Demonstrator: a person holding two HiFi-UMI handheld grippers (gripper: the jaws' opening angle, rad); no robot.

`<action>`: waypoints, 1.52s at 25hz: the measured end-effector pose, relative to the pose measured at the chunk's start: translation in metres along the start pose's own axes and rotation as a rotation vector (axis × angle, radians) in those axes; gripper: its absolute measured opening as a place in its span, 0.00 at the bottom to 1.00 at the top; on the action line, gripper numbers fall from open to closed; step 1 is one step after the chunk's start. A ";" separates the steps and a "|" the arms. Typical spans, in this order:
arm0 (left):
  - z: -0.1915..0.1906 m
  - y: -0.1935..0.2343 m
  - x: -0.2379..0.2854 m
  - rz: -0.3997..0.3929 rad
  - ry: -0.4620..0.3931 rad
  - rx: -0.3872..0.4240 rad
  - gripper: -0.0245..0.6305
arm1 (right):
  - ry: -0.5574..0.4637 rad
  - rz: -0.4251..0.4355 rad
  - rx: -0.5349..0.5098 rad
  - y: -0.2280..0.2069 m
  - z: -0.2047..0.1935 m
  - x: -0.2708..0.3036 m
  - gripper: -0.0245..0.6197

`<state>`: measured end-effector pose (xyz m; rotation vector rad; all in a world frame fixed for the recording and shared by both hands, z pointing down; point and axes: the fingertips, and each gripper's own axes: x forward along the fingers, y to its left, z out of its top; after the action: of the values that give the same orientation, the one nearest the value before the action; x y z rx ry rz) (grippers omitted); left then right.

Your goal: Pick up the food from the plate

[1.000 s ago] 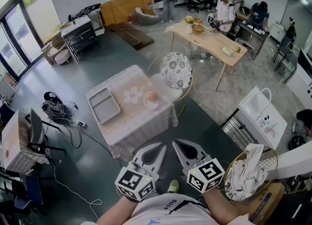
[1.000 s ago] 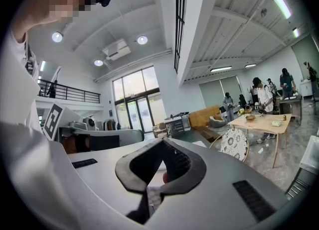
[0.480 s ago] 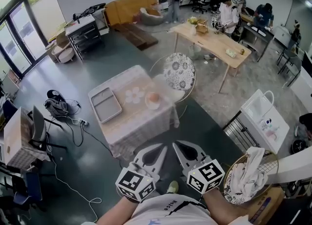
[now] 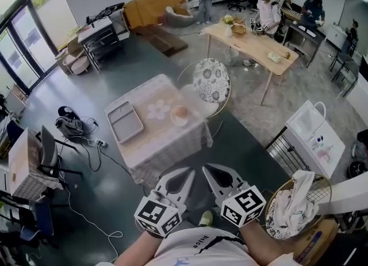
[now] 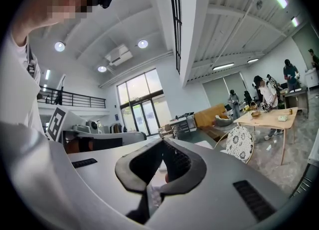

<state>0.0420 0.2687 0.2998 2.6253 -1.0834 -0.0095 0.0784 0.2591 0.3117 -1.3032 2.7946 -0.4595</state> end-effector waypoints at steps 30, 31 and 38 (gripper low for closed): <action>0.022 0.190 0.110 -0.033 0.056 0.031 0.05 | -0.006 -0.120 0.062 -0.103 0.020 0.172 0.06; 0.022 0.200 0.116 -0.038 0.062 0.036 0.04 | -0.005 -0.130 0.066 -0.107 0.021 0.181 0.06; -0.001 0.264 0.158 -0.057 0.138 0.072 0.04 | 0.024 -0.182 0.099 -0.134 0.011 0.233 0.06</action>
<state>-0.0267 -0.0171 0.3912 2.6739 -0.9801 0.1990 0.0287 -0.0002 0.3612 -1.5463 2.6440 -0.6156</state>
